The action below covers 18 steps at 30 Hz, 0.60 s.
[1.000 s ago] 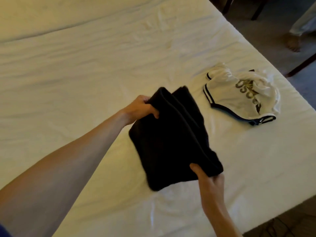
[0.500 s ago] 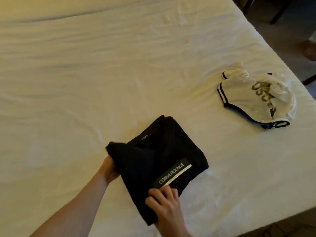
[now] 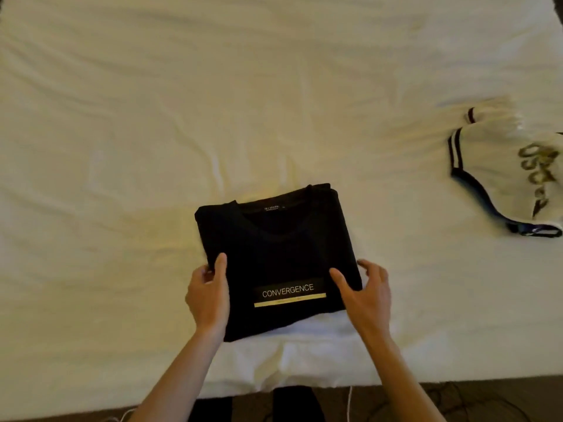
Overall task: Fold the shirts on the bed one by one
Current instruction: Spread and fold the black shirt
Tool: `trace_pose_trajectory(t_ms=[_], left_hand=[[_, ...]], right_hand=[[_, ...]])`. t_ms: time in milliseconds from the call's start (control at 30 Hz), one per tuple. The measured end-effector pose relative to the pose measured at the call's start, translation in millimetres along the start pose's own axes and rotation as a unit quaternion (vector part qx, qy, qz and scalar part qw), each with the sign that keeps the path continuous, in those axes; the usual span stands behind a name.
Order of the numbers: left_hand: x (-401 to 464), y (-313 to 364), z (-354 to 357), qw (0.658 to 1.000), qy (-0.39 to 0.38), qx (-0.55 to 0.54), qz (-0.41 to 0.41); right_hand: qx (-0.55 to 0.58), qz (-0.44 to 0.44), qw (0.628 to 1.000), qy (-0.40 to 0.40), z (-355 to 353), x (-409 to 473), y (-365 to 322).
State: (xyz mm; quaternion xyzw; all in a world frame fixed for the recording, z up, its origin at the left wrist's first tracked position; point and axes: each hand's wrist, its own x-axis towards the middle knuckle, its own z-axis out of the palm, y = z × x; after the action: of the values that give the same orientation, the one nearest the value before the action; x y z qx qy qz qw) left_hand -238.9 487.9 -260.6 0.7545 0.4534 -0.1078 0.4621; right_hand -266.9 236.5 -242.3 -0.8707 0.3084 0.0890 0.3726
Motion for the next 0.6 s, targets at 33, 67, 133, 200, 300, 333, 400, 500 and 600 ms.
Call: trace_pose_trajectory(t_ms=[33,67,133,200,300,333,400,500,600], left_hand=[[-10.2,-8.0,2.7,1.0,-0.009,0.02,-0.019],[-18.4,-15.8,5.1,0.999,-0.022,0.03,-0.027],[-29.4,-27.0,7.3,0.998,-0.046,0.035,0.0],[-31.1,-30.1,4.0,0.997,-0.049,0.038,0.048],[-20.3,-30.3,-13.5,0.992,-0.015,0.051,0.112],[-14.5,-31.6,-22.0,0.99,-0.008,0.059,0.127],[-1.9,-38.5,-40.9,0.988,-0.015,0.071,0.138],[13.3,-46.0,-61.8,0.988,-0.105,0.097,0.056],[26.5,-27.7,-62.9,0.986,-0.094,0.137,0.022]], right_hand=[[0.024,0.002,0.998,-0.056,-4.9,7.1,7.8],[0.049,-0.03,0.993,-0.107,-6.7,10.2,13.1],[0.097,-0.082,0.975,-0.181,-6.4,9.3,17.0],[0.135,-0.046,0.97,-0.195,-3.2,7.4,15.0],[0.132,0.021,0.974,-0.182,6.7,-3.6,5.9],[0.143,0.037,0.97,-0.194,11.7,-11.9,4.2],[0.147,0.053,0.96,-0.234,21.5,-30.7,1.6],[0.131,0.079,0.964,-0.218,24.8,-36.0,1.0],[0.142,0.083,0.98,-0.116,17.4,-9.4,-6.8]])
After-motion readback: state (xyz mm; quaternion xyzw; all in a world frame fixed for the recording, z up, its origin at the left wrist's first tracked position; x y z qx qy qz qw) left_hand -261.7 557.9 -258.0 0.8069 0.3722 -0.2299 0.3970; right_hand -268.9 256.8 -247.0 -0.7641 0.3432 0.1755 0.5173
